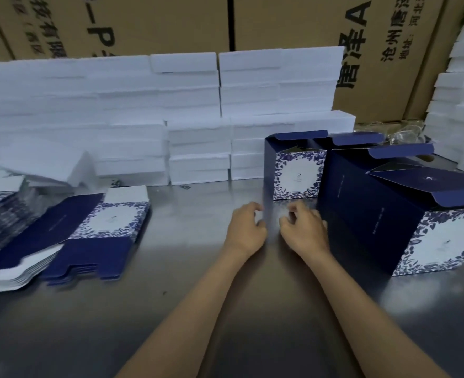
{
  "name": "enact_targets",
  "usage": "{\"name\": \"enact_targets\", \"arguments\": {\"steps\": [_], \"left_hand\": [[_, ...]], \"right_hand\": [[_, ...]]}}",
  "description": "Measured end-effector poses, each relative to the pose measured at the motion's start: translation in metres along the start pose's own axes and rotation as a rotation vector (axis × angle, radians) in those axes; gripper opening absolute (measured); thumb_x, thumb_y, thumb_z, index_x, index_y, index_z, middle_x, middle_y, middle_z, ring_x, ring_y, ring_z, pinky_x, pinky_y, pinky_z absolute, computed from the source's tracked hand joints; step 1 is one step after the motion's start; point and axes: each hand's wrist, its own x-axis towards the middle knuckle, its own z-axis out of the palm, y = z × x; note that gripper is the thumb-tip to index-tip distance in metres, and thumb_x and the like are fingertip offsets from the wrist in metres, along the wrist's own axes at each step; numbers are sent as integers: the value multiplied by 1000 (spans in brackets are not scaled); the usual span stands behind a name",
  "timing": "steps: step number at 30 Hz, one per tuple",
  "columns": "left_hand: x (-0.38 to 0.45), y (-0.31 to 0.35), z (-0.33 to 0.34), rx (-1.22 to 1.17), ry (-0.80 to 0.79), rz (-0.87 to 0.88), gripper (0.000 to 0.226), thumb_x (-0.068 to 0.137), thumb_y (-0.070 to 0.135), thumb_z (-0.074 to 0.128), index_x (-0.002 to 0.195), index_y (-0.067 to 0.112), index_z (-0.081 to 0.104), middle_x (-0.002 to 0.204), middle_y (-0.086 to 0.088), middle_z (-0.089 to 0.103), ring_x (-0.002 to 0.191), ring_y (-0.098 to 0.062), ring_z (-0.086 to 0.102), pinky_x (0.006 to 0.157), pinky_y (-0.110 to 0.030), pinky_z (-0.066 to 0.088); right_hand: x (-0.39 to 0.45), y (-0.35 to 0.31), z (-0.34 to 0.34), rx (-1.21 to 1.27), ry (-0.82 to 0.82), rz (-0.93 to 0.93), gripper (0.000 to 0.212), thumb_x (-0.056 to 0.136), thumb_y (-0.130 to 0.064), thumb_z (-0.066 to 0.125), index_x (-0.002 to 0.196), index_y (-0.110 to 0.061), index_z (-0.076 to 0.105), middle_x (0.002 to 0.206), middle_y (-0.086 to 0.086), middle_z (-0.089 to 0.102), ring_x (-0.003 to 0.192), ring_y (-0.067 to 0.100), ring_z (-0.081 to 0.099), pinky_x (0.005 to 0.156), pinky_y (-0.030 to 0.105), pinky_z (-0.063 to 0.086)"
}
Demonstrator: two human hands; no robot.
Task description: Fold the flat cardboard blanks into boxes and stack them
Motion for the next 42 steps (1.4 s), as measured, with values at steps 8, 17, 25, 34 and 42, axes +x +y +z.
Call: {"name": "enact_targets", "arguments": {"steps": [8,17,25,34,42], "left_hand": [[-75,-13,-76,-29,80,-47,38,88,0,46,116,20,64,122,0,66,110,-20,62,99,-34,47],[-125,-86,-196,-159,744,-359,25,90,2,48,98,15,67,95,-5,71,98,-28,64,80,-30,42],[-126,-106,-211,187,636,-651,39,91,21,58,128,12,50,139,-20,47,133,-36,35,109,-48,25],[-124,-86,-211,344,737,-517,31,87,20,57,118,15,57,123,-15,54,119,-34,43,99,-47,29],[-134,-71,-220,361,760,-392,21,89,17,52,106,15,64,102,-8,69,104,-34,50,88,-43,35]], "right_hand": [[-82,-59,30,46,-122,-155,29,94,-20,54,120,-23,67,123,2,70,129,26,50,107,34,35],[-124,-173,97,74,-383,-195,44,95,-56,53,100,-15,70,119,7,69,123,32,53,100,40,41],[-134,-229,146,-49,-289,-163,71,89,-68,57,131,-11,58,139,9,49,133,28,37,108,41,30],[-134,-234,132,428,-217,-61,34,97,-31,59,126,-13,54,128,8,61,122,27,53,104,39,43],[-117,-211,90,955,-367,193,21,94,-2,55,114,-10,54,100,11,69,51,12,57,45,21,45]]}}
